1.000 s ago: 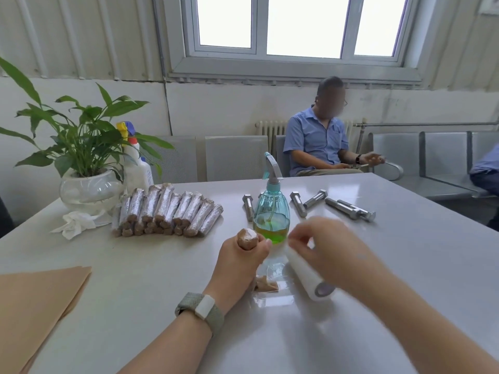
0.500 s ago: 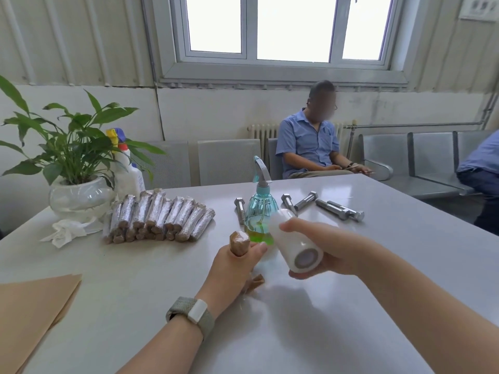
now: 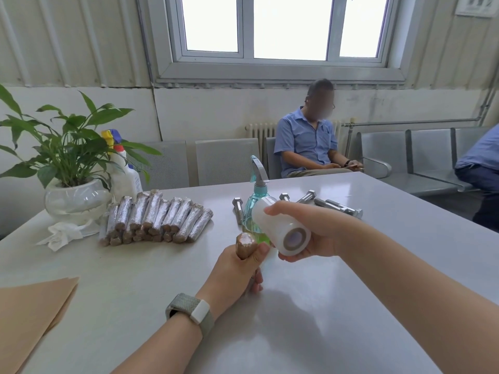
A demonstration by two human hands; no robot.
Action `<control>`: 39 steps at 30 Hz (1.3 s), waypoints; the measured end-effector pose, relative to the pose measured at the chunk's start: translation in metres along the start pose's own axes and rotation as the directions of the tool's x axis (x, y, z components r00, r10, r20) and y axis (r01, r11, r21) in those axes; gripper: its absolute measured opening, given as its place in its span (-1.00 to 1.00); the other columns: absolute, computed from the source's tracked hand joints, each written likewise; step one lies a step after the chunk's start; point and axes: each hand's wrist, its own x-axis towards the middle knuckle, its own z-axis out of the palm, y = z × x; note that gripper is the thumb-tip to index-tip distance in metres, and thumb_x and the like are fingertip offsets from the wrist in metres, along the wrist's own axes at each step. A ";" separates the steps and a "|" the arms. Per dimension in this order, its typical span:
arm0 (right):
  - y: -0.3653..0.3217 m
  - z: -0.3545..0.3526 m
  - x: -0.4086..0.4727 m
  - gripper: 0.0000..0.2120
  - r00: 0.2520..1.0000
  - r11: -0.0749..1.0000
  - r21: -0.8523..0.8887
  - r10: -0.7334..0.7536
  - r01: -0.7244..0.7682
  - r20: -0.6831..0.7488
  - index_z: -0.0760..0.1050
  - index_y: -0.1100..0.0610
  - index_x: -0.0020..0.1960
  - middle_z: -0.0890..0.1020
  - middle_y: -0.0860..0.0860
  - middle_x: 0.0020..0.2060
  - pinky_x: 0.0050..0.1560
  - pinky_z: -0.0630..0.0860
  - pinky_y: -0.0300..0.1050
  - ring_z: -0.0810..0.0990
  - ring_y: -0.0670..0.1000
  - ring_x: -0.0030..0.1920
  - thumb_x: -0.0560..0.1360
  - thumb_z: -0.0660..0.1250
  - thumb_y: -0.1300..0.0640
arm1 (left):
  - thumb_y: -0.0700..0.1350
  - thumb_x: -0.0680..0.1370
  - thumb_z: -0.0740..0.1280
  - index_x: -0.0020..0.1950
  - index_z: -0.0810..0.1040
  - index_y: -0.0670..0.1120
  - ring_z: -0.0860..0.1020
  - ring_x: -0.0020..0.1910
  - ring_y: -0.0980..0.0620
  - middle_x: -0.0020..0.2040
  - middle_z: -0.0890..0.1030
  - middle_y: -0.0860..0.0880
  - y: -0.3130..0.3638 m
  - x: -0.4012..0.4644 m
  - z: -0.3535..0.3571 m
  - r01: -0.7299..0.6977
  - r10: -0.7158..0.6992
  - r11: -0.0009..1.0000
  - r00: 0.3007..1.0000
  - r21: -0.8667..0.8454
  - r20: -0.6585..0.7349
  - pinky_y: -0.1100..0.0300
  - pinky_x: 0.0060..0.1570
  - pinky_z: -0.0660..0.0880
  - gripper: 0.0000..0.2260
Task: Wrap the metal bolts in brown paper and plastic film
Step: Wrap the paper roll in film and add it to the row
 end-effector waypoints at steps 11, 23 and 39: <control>0.017 0.006 0.000 -0.53 0.999 0.999 0.006 -0.041 0.041 0.020 0.48 0.17 0.19 0.62 0.19 -0.13 -0.35 0.57 -0.11 0.63 0.13 -0.35 0.40 0.49 -0.05 | 0.52 0.25 0.33 -0.09 0.41 0.13 0.19 -0.53 0.08 -0.42 0.32 0.07 0.018 -0.037 -0.049 -0.005 0.018 0.994 0.993 -0.105 0.120 0.34 -0.55 0.12 -0.47; -0.009 0.048 -0.001 -0.52 0.983 0.934 -0.305 -0.173 0.184 0.062 0.49 0.00 0.00 0.63 0.11 -0.07 -0.30 0.61 -0.21 0.65 -0.01 -0.25 0.23 0.45 -0.26 | 0.15 0.55 0.21 0.14 0.44 -0.11 0.40 -0.34 -0.08 -0.20 0.34 -0.13 0.008 -0.069 -0.086 0.030 -0.016 0.997 0.979 -0.066 0.204 0.09 -0.37 0.42 -0.64; -0.013 0.094 -0.007 -0.33 0.821 0.553 -0.718 -0.569 0.424 0.047 0.29 -0.12 0.06 0.54 -0.15 -0.13 -0.30 0.54 -0.25 0.57 -0.18 -0.20 0.10 0.47 -0.37 | 0.35 0.44 0.23 0.09 0.42 -0.01 0.18 -0.58 0.07 -0.45 0.32 0.02 0.004 -0.060 -0.082 0.052 -0.052 0.990 0.999 -0.132 0.005 0.39 -0.53 0.11 -0.52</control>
